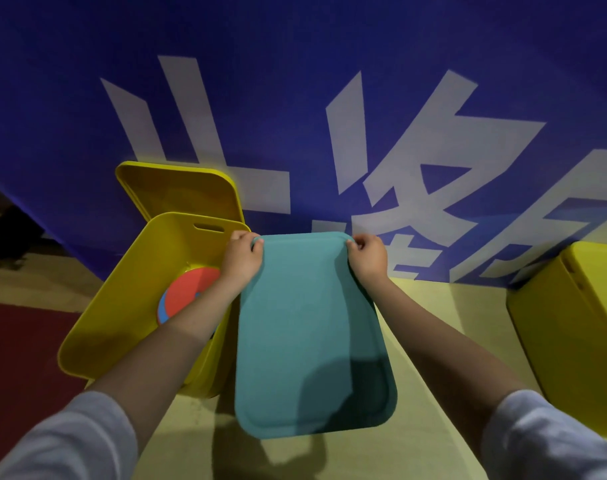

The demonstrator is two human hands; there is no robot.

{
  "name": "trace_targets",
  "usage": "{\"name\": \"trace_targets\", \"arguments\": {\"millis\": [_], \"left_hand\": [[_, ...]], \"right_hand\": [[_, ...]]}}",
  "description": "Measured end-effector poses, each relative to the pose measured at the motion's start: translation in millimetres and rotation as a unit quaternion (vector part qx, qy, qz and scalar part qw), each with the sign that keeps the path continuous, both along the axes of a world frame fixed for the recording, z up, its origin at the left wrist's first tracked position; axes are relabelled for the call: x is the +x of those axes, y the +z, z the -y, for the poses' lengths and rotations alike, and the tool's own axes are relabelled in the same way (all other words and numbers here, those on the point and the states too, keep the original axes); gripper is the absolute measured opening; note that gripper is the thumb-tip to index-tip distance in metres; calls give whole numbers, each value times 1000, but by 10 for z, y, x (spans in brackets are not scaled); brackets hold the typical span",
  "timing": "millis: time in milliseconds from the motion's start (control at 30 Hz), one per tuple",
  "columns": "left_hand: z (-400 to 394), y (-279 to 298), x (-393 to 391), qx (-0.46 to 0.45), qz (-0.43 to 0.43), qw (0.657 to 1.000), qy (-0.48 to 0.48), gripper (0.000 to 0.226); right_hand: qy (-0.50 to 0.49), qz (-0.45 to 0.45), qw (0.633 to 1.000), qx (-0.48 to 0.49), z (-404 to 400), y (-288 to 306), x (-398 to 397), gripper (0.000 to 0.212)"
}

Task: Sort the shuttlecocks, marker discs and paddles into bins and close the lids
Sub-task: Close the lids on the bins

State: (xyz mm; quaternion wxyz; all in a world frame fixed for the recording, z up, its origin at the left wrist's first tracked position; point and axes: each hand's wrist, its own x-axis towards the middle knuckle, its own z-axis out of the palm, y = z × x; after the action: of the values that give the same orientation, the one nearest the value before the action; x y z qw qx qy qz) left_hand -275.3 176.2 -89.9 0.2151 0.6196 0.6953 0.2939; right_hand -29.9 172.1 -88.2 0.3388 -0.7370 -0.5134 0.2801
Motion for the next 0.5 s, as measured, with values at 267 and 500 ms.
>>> {"name": "trace_targets", "arguments": {"millis": [267, 500], "left_hand": [[15, -46, 73, -16, -87, 996, 14, 34], [268, 141, 242, 11, -169, 985, -34, 47]], "right_hand": [[3, -41, 999, 13, 65, 2, -4, 26], [3, -56, 998, -1, 81, 7, 62, 27]]}}
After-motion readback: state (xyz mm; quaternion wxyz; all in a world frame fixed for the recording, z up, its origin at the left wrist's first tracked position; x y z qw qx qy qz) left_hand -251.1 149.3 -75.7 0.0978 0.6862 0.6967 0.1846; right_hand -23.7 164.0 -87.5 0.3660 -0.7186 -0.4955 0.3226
